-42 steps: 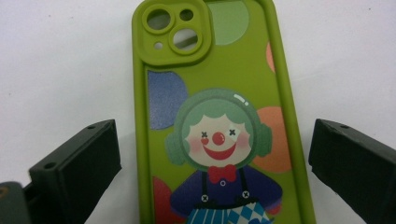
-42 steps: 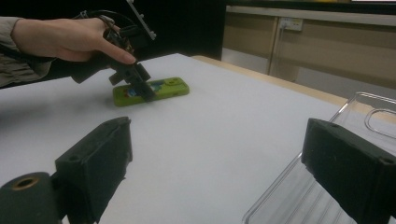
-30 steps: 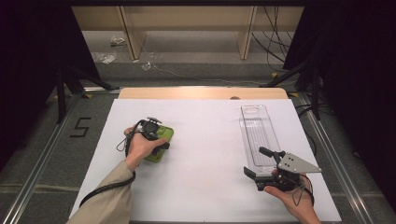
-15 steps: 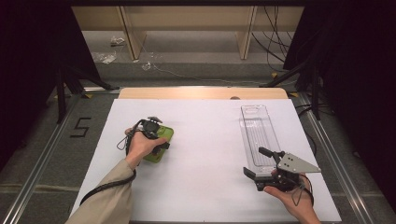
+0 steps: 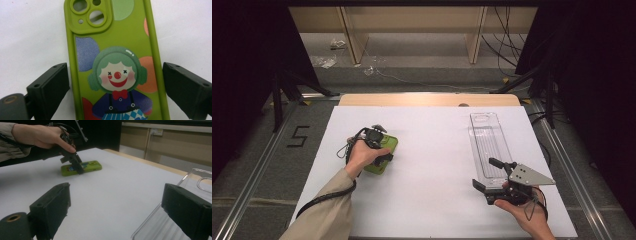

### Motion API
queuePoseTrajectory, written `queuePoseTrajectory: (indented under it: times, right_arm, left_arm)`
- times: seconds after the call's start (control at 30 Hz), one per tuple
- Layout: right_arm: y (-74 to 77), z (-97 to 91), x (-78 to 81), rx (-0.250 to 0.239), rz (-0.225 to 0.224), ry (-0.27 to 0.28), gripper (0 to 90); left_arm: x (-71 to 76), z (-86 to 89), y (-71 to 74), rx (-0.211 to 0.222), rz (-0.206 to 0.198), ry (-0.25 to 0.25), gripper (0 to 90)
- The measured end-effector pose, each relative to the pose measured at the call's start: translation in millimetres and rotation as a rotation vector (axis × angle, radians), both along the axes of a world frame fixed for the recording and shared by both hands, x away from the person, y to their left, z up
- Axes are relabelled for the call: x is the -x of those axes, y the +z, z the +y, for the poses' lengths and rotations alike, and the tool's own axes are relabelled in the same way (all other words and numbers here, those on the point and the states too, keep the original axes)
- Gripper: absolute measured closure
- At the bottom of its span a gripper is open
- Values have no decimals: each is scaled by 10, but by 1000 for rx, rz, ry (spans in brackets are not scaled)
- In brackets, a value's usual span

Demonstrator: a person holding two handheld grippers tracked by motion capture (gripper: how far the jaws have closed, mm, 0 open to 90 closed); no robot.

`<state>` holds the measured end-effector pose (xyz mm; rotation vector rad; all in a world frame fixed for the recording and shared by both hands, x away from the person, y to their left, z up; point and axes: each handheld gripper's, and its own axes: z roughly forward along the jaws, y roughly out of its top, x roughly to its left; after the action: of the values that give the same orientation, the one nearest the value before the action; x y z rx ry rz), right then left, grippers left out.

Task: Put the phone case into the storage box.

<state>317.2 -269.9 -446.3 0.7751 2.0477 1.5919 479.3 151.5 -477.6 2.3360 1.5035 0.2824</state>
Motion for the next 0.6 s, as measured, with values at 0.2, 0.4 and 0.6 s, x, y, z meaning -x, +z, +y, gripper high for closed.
queuePoseTrajectory:
  times: [0.2,0.4,0.6]
  right_arm:
    - [-1,2,0,-1,-1,1,98]
    - [-1,2,0,0,-1,2,98]
    - [-2,3,-1,1,-1,2,98]
  left_arm:
    - [-5,-7,8,-10,11,-5,85]
    - [-11,-12,11,-11,19,4,89]
    - [-15,-22,17,-13,22,-2,106]
